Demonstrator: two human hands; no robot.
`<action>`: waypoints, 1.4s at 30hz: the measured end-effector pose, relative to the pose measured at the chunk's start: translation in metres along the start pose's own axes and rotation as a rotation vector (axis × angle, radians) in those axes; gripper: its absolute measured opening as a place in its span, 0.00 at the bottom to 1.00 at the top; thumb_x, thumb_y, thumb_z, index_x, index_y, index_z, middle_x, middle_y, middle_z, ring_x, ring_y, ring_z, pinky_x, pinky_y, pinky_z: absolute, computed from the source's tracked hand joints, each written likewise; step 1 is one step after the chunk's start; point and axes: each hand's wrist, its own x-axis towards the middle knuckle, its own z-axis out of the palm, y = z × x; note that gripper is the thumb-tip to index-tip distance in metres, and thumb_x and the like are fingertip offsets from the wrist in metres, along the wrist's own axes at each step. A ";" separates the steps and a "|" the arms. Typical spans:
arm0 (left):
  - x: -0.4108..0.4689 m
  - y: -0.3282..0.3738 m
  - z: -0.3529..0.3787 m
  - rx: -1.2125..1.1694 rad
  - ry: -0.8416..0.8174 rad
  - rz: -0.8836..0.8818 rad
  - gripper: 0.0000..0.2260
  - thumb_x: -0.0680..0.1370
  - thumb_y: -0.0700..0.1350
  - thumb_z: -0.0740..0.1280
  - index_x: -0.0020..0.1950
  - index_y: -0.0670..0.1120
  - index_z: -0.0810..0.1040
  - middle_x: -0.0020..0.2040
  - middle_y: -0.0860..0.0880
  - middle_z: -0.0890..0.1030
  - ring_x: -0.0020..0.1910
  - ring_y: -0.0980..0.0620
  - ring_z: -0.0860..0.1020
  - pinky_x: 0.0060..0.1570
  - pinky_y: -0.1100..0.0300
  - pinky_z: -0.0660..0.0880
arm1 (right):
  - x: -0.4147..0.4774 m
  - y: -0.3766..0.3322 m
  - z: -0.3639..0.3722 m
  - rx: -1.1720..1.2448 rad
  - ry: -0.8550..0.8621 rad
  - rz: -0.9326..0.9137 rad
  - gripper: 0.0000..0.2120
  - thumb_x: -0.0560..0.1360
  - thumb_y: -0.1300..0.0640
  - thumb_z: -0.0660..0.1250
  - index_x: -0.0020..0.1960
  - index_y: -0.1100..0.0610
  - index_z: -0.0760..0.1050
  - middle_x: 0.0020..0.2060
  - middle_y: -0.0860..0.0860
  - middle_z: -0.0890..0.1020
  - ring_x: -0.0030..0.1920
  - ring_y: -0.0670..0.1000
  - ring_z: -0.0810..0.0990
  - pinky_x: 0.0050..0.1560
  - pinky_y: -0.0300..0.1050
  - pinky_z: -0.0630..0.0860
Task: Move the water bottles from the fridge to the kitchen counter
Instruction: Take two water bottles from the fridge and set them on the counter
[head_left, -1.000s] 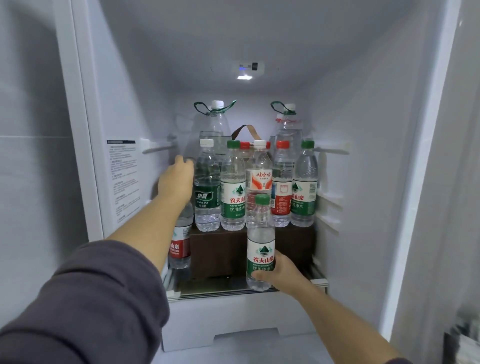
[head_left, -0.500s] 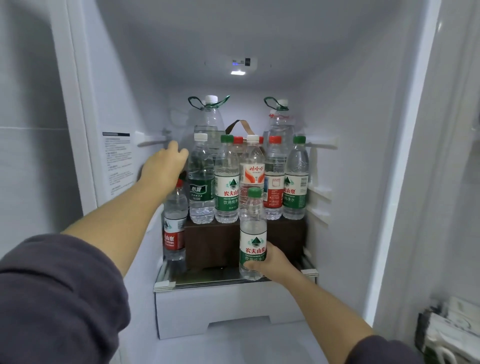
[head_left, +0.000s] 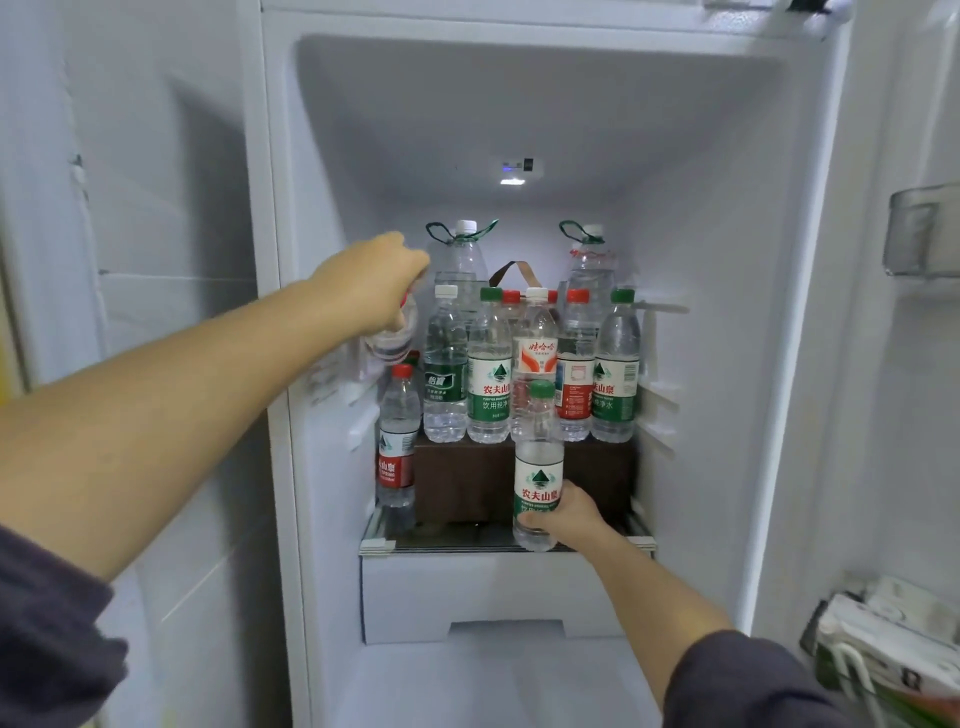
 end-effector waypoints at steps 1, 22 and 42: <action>0.001 0.002 -0.007 -0.019 -0.035 -0.002 0.12 0.68 0.36 0.71 0.42 0.46 0.69 0.42 0.49 0.68 0.42 0.44 0.72 0.38 0.54 0.69 | -0.002 0.000 -0.001 -0.010 0.007 0.004 0.25 0.67 0.60 0.79 0.61 0.59 0.75 0.55 0.54 0.83 0.56 0.53 0.81 0.54 0.45 0.78; 0.005 0.069 0.078 -0.276 -0.584 0.008 0.11 0.69 0.41 0.75 0.43 0.45 0.73 0.40 0.47 0.78 0.34 0.50 0.75 0.33 0.60 0.74 | -0.014 0.013 -0.012 0.010 0.026 0.030 0.29 0.66 0.58 0.81 0.63 0.57 0.74 0.57 0.51 0.83 0.55 0.49 0.80 0.52 0.40 0.74; 0.014 0.055 0.171 -0.747 -0.133 -0.452 0.19 0.72 0.47 0.75 0.60 0.49 0.75 0.59 0.47 0.77 0.46 0.50 0.76 0.49 0.54 0.74 | 0.013 0.012 -0.001 0.014 0.047 0.059 0.29 0.67 0.57 0.80 0.64 0.57 0.72 0.56 0.50 0.82 0.55 0.50 0.80 0.54 0.42 0.75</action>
